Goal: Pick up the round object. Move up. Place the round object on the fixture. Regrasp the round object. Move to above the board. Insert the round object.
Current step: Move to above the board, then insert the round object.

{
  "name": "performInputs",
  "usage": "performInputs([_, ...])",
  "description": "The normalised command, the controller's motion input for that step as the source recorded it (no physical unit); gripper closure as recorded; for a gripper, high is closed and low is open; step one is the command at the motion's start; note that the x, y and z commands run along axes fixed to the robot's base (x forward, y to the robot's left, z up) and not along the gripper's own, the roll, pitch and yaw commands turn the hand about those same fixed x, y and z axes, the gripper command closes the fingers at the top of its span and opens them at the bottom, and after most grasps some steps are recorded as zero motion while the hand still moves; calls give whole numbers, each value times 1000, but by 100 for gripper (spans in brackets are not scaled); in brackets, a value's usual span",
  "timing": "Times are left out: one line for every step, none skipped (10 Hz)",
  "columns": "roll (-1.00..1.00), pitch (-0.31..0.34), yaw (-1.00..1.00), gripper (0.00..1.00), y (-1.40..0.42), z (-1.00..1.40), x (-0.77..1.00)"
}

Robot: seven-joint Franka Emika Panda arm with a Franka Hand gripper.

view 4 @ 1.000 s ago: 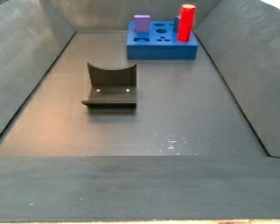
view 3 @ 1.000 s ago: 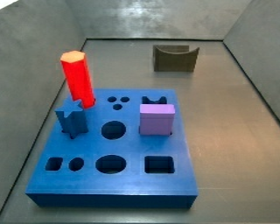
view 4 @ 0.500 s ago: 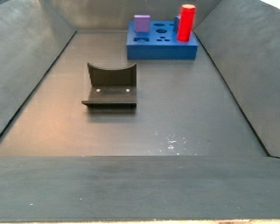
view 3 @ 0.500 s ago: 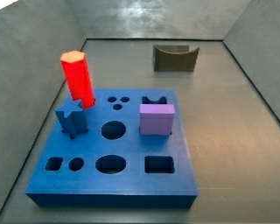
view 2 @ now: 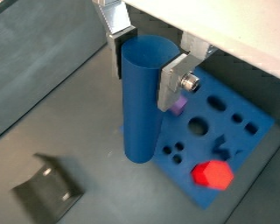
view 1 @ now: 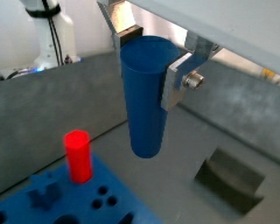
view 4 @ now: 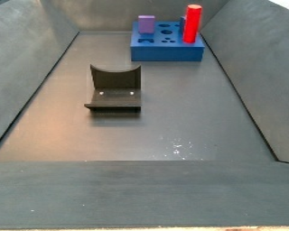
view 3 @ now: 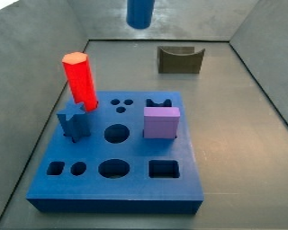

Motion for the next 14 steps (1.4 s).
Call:
performInputs([-925, -233, -77, 100, 25, -21, -95])
performInputs([-694, -181, -59, 100, 26, -10, -81])
performInputs([-485, -137, -43, 100, 27, -1, -74])
performInputs([-291, -93, -24, 100, 19, -6, -58])
performInputs([-206, -67, -21, 100, 19, -1, -47])
performInputs([-126, -84, -546, 100, -237, -537, 149])
performInputs([-14, -77, -257, 100, -540, -971, 157])
performInputs([0, -66, -174, 100, -729, -1000, 69])
performInputs([14, -44, -149, 100, -797, -1000, 0])
performInputs([13, -6, -91, 100, -751, -1000, -31])
performInputs([0, 0, -97, 100, -589, -1000, -17])
performInputs([-14, 0, -160, 100, -509, -1000, 0])
performInputs([-44, 4, -200, 100, -349, -931, 0])
performInputs([-101, 39, -186, 100, -89, -863, -9])
